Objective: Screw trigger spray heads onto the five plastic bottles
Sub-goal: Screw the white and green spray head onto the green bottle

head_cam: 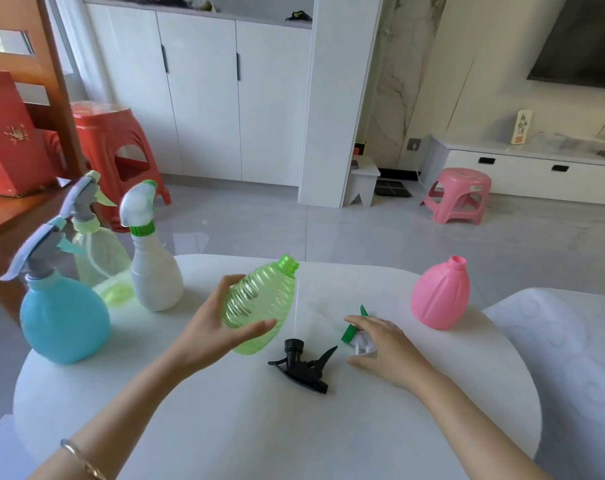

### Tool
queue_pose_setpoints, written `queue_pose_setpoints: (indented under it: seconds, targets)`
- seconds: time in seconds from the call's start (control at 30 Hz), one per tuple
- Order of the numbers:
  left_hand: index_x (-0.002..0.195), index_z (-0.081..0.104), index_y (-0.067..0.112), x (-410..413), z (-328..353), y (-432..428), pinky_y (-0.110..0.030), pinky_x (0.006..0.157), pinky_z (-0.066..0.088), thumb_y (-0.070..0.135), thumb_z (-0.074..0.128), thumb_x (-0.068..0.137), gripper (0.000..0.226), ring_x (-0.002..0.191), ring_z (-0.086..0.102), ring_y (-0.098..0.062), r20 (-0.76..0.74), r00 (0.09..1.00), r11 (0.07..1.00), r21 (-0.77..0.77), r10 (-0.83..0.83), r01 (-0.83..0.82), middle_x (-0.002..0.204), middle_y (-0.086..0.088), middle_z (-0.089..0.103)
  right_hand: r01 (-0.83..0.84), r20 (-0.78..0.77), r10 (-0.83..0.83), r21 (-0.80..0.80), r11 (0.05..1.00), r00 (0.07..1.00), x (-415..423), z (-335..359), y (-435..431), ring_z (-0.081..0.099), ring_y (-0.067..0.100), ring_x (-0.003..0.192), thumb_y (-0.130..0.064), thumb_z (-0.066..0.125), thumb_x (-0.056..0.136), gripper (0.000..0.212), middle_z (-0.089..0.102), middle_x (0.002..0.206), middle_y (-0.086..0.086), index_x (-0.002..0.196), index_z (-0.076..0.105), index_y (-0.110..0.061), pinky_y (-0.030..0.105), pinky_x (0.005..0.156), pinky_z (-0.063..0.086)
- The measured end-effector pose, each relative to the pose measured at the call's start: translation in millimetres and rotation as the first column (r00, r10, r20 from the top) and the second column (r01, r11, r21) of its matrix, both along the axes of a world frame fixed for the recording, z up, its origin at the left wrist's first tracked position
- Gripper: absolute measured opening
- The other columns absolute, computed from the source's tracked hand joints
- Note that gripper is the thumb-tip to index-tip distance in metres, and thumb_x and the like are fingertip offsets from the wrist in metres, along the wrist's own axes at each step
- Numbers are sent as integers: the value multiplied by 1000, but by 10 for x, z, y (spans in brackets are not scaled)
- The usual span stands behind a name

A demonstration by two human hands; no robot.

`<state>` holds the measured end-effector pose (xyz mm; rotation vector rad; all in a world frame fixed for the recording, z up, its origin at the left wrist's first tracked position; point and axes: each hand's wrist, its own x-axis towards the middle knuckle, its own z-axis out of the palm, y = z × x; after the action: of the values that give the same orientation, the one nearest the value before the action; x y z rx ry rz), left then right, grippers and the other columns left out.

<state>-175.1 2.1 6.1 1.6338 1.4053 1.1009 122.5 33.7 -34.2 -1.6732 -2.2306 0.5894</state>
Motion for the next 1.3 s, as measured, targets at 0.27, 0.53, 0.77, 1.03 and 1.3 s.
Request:
queue_pose_setpoints:
  seconds: [0.27,0.53,0.77,1.03,1.3]
  targets:
    - [122,47,33,-3,-8,-2,-6,80,45,61,78,50,83,103,59,5,17,1000,999,-32,-10,10,114,12,63,-56,85,52,50,997,995,32,-5,54,22,-13,101,-48,71,71,70,55,128,-13,134,44,-34,27,114,16]
    - [119,43,38,26,0,9,-9,82,40,61,77,45,85,107,52,5,22,999,999,-28,32,-31,118,13,55,205,-425,-248,-145,968,871,-6,226,61,58,10,105,-43,72,77,45,66,103,-8,118,58,-33,13,79,39]
    - [125,47,35,0,-11,-2,-25,91,46,62,78,45,90,113,57,-9,32,999,995,-86,44,-41,123,10,58,-76,-813,-572,-581,810,111,-70,314,78,65,14,102,-54,38,93,48,74,96,-1,110,64,-17,34,95,42]
    - [125,47,38,-74,-21,-7,-30,91,49,63,78,44,90,110,59,-10,50,996,991,-122,68,-61,121,11,60,-109,-801,-597,-590,800,-42,-160,285,52,67,23,82,-39,53,91,37,64,96,9,108,62,-8,36,81,57]
    - [126,48,34,-126,-36,-17,-36,98,49,61,80,44,92,114,57,-14,22,998,991,-120,65,-62,124,7,58,117,-855,-517,-510,852,41,-135,267,70,61,14,68,-18,60,89,7,56,78,1,86,61,-13,23,61,58]
